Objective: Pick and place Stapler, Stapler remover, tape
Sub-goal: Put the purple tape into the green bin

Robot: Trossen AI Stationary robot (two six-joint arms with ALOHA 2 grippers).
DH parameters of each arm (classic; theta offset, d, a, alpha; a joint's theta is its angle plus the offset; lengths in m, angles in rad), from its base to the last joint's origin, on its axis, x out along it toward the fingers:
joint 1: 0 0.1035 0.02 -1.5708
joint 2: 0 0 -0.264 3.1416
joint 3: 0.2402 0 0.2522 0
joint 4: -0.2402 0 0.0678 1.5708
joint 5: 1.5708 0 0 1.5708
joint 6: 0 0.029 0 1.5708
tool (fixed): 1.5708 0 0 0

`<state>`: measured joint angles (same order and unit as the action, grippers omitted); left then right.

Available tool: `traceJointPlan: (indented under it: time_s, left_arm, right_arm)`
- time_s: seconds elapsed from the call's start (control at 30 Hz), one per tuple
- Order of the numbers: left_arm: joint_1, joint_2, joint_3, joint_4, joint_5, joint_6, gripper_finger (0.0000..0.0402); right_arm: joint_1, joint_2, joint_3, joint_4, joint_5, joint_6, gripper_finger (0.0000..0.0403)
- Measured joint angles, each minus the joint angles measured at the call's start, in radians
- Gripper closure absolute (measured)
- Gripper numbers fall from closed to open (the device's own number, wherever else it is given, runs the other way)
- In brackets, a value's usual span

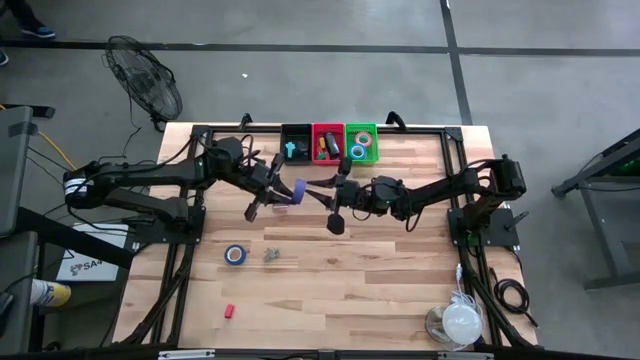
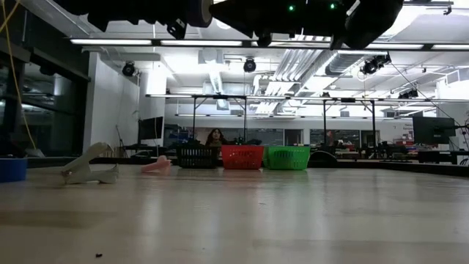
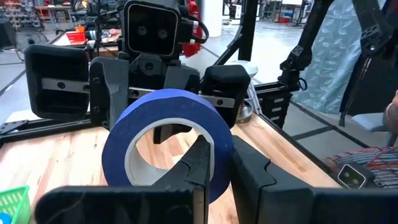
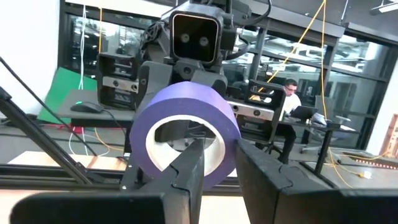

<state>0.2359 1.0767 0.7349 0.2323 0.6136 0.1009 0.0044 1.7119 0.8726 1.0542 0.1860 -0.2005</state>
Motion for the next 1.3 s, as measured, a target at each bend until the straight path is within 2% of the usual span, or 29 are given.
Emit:
traceJointPlan:
  time_s: [0.17, 0.43, 0.67, 0.83, 0.93, 1.17, 1.3]
  left_arm:
    - [0.0, 0.0, 0.0, 0.004, 0.002, -0.001, 0.0372]
    - [-0.001, 0.0, 0.0, 0.003, 0.002, -0.005, 0.0372]
    - [-0.002, 0.009, 0.0, 0.006, 0.012, -0.019, 0.0372]
    - [-0.01, 0.026, 0.001, 0.014, 0.004, -0.02, 0.0372]
    - [-0.016, 0.036, 0.001, 0.02, 0.008, -0.019, 0.0372]
    - [-0.017, 0.055, 0.001, 0.046, 0.009, -0.027, 0.0372]
    - [-0.016, 0.055, 0.001, 0.047, 0.004, -0.034, 0.0372]
  right_arm:
    - [0.0, 0.0, 0.0, -0.016, 0.051, 0.029, 0.032]
    - [0.009, 0.001, 0.0, -0.012, 0.07, 0.029, 0.032]
    - [0.008, 0.001, 0.0, -0.001, 0.009, 0.041, 0.032]
    - [0.008, 0.002, 0.0, -0.006, 0.01, 0.042, 0.0319]
    - [0.008, 0.002, 0.0, -0.011, 0.009, 0.043, 0.0306]
    - [0.008, 0.002, 0.0, -0.026, 0.013, 0.043, 0.025]
    - [0.009, 0.002, 0.0, -0.036, 0.06, 0.047, 0.0256]
